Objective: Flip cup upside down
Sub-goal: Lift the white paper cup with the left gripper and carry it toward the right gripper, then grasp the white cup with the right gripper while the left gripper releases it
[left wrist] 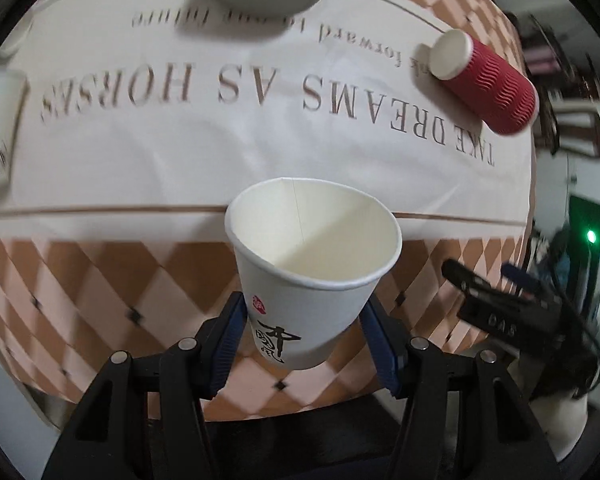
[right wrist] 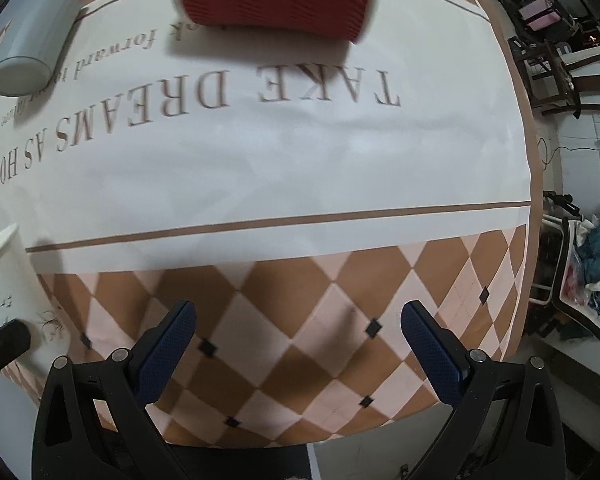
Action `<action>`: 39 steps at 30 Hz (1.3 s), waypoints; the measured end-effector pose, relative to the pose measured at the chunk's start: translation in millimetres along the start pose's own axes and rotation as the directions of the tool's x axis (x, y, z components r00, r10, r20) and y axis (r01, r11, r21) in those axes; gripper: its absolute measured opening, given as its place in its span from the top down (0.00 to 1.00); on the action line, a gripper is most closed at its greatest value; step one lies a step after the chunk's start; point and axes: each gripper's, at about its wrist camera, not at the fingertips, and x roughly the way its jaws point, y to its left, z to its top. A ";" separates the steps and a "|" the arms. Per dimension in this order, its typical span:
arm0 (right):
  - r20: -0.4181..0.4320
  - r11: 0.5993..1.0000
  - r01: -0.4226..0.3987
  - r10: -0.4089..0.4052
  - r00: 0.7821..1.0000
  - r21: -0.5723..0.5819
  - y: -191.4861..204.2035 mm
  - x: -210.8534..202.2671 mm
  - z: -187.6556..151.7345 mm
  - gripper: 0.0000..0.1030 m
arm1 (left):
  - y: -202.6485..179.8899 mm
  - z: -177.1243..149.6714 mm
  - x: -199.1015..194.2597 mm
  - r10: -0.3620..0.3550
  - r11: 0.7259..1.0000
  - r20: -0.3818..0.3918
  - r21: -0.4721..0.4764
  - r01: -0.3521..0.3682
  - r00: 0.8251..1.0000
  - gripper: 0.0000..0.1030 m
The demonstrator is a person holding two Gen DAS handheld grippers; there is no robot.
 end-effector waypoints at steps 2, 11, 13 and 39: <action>-0.003 1.000 0.002 -0.002 1.000 -0.012 -7.5 3.4 -1.4 0.00 | -3.1 -1.5 13.2 -0.003 1.000 -0.015 -0.022 0.002 1.000 0.46; 0.001 1.000 -0.001 0.001 1.000 -0.028 -29.3 5.0 -6.6 0.00 | -8.3 -2.8 43.3 0.058 0.998 -0.039 -0.016 -0.059 0.998 0.41; 0.002 1.000 0.000 0.000 1.000 -0.018 -34.5 5.0 -6.7 0.00 | -5.3 -2.4 46.4 0.067 0.998 -0.033 -0.010 -0.067 0.997 0.38; 0.580 0.111 0.577 -0.006 0.815 -0.809 112.7 -97.2 -96.4 0.08 | 66.2 -67.2 -7.8 0.390 0.921 0.288 -0.141 -0.364 0.875 0.01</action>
